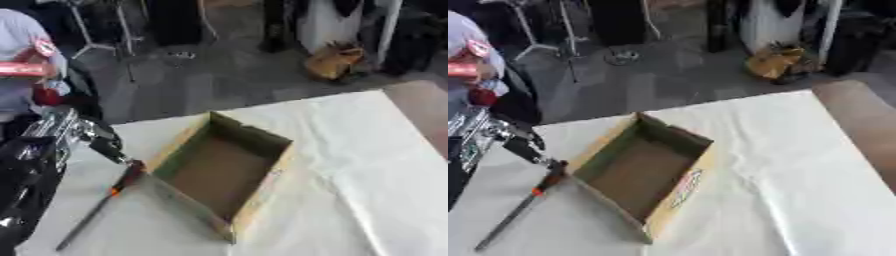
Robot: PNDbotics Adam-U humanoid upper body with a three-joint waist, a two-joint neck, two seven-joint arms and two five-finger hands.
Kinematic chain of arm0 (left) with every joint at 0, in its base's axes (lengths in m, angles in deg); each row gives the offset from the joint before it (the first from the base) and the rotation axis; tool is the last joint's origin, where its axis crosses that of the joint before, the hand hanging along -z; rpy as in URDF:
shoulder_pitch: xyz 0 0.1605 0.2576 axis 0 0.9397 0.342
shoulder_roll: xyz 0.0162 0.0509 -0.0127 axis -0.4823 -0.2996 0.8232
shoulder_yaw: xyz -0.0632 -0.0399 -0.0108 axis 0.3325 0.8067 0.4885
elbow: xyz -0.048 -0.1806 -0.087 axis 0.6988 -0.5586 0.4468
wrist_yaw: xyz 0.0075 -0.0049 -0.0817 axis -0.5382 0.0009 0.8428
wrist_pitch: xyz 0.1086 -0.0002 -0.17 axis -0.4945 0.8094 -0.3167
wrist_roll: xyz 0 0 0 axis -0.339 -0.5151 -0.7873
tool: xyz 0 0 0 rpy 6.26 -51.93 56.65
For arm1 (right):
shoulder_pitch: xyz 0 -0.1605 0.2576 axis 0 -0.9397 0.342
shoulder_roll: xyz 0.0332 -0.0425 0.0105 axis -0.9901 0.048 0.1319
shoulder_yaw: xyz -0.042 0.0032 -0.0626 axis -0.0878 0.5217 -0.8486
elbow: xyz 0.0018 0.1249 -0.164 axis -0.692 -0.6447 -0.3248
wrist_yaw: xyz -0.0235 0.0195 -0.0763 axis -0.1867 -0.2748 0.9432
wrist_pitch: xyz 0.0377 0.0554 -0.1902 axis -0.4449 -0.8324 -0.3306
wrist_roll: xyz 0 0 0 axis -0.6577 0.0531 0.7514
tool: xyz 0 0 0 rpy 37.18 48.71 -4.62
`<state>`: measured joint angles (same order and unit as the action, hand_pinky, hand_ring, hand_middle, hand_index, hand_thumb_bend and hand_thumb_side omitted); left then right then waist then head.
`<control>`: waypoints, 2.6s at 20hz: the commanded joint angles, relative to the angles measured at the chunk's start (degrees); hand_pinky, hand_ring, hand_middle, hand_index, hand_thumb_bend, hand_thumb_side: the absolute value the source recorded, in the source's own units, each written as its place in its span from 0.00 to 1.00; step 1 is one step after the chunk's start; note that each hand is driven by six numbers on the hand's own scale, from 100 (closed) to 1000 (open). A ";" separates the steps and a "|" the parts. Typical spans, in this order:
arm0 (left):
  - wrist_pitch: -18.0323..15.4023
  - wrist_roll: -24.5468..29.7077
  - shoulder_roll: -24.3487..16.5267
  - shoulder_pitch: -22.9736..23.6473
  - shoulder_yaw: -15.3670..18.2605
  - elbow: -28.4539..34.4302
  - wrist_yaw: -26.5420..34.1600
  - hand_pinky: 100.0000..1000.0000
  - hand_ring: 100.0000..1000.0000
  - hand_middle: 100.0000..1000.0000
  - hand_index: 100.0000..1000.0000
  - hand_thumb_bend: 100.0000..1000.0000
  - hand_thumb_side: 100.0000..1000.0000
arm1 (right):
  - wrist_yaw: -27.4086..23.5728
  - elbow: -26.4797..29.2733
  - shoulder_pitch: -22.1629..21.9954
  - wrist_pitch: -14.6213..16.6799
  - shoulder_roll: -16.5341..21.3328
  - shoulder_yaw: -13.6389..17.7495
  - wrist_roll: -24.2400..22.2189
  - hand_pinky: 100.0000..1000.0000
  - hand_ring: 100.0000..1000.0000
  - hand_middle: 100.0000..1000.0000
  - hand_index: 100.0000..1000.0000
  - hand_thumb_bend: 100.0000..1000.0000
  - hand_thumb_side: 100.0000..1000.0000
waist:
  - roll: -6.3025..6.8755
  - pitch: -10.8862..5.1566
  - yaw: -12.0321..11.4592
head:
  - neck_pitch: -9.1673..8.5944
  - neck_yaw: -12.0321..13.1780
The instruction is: Pick up objects on the table and place them in the box.
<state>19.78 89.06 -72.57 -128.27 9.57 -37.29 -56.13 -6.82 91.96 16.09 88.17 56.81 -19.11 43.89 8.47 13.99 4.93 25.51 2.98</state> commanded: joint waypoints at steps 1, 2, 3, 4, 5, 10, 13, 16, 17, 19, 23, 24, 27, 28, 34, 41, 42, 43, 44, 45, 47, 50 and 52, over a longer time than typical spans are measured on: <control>-0.79 0.07 -1.65 -1.50 -0.08 0.25 0.15 1.00 1.00 1.00 1.00 0.44 0.89 | 0.03 0.65 0.22 8.40 1.14 0.31 8.21 0.82 0.81 0.60 0.67 0.00 1.00 | -0.52 -1.06 -0.01 | 0.15 0.11; -0.91 0.07 -1.63 -1.52 -0.08 0.18 0.16 1.00 1.00 1.00 1.00 0.45 0.88 | 0.04 0.65 0.21 8.41 1.14 0.30 8.21 0.82 0.81 0.60 0.67 0.00 1.00 | -0.52 -1.06 -0.01 | 0.15 0.13; -1.06 0.07 -1.55 -1.49 -0.12 0.03 0.13 1.00 1.00 1.00 1.00 0.45 0.88 | 0.03 0.65 0.24 8.42 1.13 0.29 8.21 0.82 0.81 0.60 0.67 0.00 1.00 | -0.52 -1.03 -0.01 | 0.12 0.20; -1.17 0.07 -1.50 -1.50 -0.15 -0.10 0.09 1.00 1.00 1.00 1.00 0.44 0.88 | 0.02 0.65 0.25 8.42 1.12 0.28 8.20 0.82 0.81 0.60 0.67 0.00 1.00 | -0.51 -1.02 -0.01 | 0.11 0.23; -1.24 0.07 -1.46 -1.50 -0.15 -0.17 0.04 1.00 1.00 1.00 1.00 0.44 0.88 | 0.03 0.65 0.26 8.43 1.11 0.28 8.19 0.82 0.81 0.60 0.67 0.00 1.00 | -0.51 -1.01 -0.01 | 0.11 0.24; -1.52 0.07 -1.02 -1.41 -0.33 -1.14 -1.68 1.00 1.00 1.00 1.00 0.50 0.73 | 0.03 0.65 0.35 8.57 1.08 0.24 8.10 0.82 0.81 0.60 0.67 0.00 1.00 | -0.49 -0.77 0.39 | 0.07 0.31; -2.21 0.07 -0.84 -1.54 -0.13 -1.35 -1.93 1.00 1.00 1.00 1.00 0.49 0.74 | 0.02 0.65 0.40 8.61 1.08 0.20 8.05 0.82 0.81 0.60 0.67 0.00 1.00 | -0.46 -0.67 0.52 | 0.03 0.23; -2.32 0.07 -0.57 -1.53 -0.02 -1.23 -1.86 1.00 1.00 1.00 1.00 0.49 0.76 | -0.03 0.65 0.50 8.68 1.14 0.18 8.06 0.82 0.81 0.60 0.67 0.00 1.00 | -0.49 -0.62 0.57 | -0.12 0.23; -2.25 0.07 -0.47 -1.50 0.01 -1.24 -1.85 1.00 1.00 1.00 1.00 0.48 0.76 | -0.05 0.65 0.53 8.69 1.14 0.16 8.06 0.82 0.81 0.60 0.67 0.00 1.00 | -0.51 -0.61 0.56 | -0.15 0.22; -1.98 0.07 -0.26 -1.46 0.07 -1.26 -1.90 1.00 1.00 1.00 1.00 0.47 0.78 | -0.08 0.65 0.56 8.71 1.13 0.14 8.04 0.82 0.81 0.60 0.67 0.00 1.00 | -0.53 -0.58 0.55 | -0.21 0.26; -0.97 0.07 0.26 -1.43 0.24 -1.17 -2.44 1.00 1.00 1.00 1.00 0.46 0.84 | -0.13 0.65 0.60 8.80 1.11 0.12 8.01 0.82 0.81 0.60 0.67 0.00 1.00 | -0.62 -0.49 0.59 | -0.21 0.39; -0.70 0.07 0.42 -1.41 0.33 -1.18 -2.48 1.00 1.00 1.00 1.00 0.46 0.84 | -0.13 0.65 0.60 8.81 1.09 0.11 7.99 0.82 0.81 0.60 0.67 0.00 1.00 | -0.64 -0.47 0.61 | -0.17 0.42; 0.26 0.07 0.94 -1.39 0.74 -1.63 -2.43 1.00 1.00 1.00 1.00 0.45 0.87 | -0.15 0.65 0.63 8.87 1.07 0.12 8.00 0.82 0.81 0.60 0.67 0.00 1.00 | -0.70 -0.43 0.67 | -0.17 0.46; 0.52 0.07 1.06 -1.40 0.82 -1.88 -2.46 1.00 1.00 1.00 1.00 0.45 0.87 | -0.15 0.65 0.63 8.88 1.06 0.13 8.02 0.82 0.81 0.60 0.67 0.00 1.00 | -0.71 -0.43 0.69 | -0.16 0.46; 0.94 0.07 1.58 -1.27 0.83 -2.77 -3.26 1.00 1.00 1.00 1.00 0.45 0.84 | -0.19 0.65 0.66 8.84 0.99 0.14 8.11 0.82 0.81 0.60 0.67 0.00 1.00 | -0.81 -0.45 0.76 | -0.34 0.60; 0.80 0.07 1.09 -1.56 1.04 -3.15 -4.51 1.00 1.00 1.00 1.00 0.45 0.78 | -0.10 0.65 0.57 8.90 0.96 0.13 8.11 0.82 0.81 0.60 0.67 0.00 1.00 | -0.79 -0.43 0.92 | -0.42 0.55; 0.68 0.07 0.92 -1.66 1.06 -3.15 -4.51 1.00 1.00 1.00 1.00 0.45 0.78 | -0.09 0.65 0.55 8.91 0.97 0.13 8.10 0.82 0.81 0.60 0.67 0.00 1.00 | -0.78 -0.44 0.93 | -0.41 0.54; 0.58 0.07 0.54 -1.91 1.04 -3.02 -4.57 1.00 1.00 1.00 1.00 0.44 0.76 | -0.07 0.65 0.52 8.91 0.99 0.13 8.10 0.82 0.81 0.60 0.67 0.00 1.00 | -0.74 -0.46 0.92 | -0.40 0.49; 0.47 0.07 0.15 -2.15 1.07 -2.79 -4.56 1.00 1.00 1.00 1.00 0.44 0.76 | -0.05 0.65 0.50 8.90 1.00 0.13 8.08 0.82 0.81 0.60 0.67 0.00 1.00 | -0.71 -0.48 0.91 | -0.41 0.46; 0.42 0.07 -0.17 -2.30 1.07 -2.59 -4.60 1.00 1.00 1.00 1.00 0.44 0.75 | -0.04 0.65 0.49 8.88 0.99 0.13 8.07 0.82 0.81 0.60 0.67 0.00 1.00 | -0.69 -0.48 0.91 | -0.45 0.43; 0.47 0.07 -0.71 -2.50 1.18 -2.30 -4.63 1.00 1.00 1.00 1.00 0.43 0.73 | -0.01 0.65 0.45 8.86 0.97 0.12 8.05 0.82 0.81 0.60 0.67 0.00 1.00 | -0.68 -0.49 0.92 | -0.53 0.37; 1.02 0.07 -1.41 -2.76 1.34 -1.89 -5.11 1.00 1.00 1.00 1.00 0.43 0.71 | 0.01 0.65 0.43 8.91 1.00 0.11 8.06 0.82 0.81 0.60 0.67 0.00 1.00 | -0.69 -0.48 0.99 | -0.65 0.35; 1.61 0.07 -1.56 -2.90 1.47 -1.87 -6.07 1.00 1.00 1.00 1.00 0.44 0.70 | 0.02 0.65 0.46 8.95 0.99 0.08 8.04 0.82 0.81 0.60 0.67 0.00 1.00 | -0.69 -0.43 1.07 | -0.77 0.37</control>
<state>20.98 89.16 -71.76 -129.38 10.47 -40.32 -61.56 -6.82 91.96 16.15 88.43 56.79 -19.14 43.63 8.27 14.42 5.97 25.40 3.33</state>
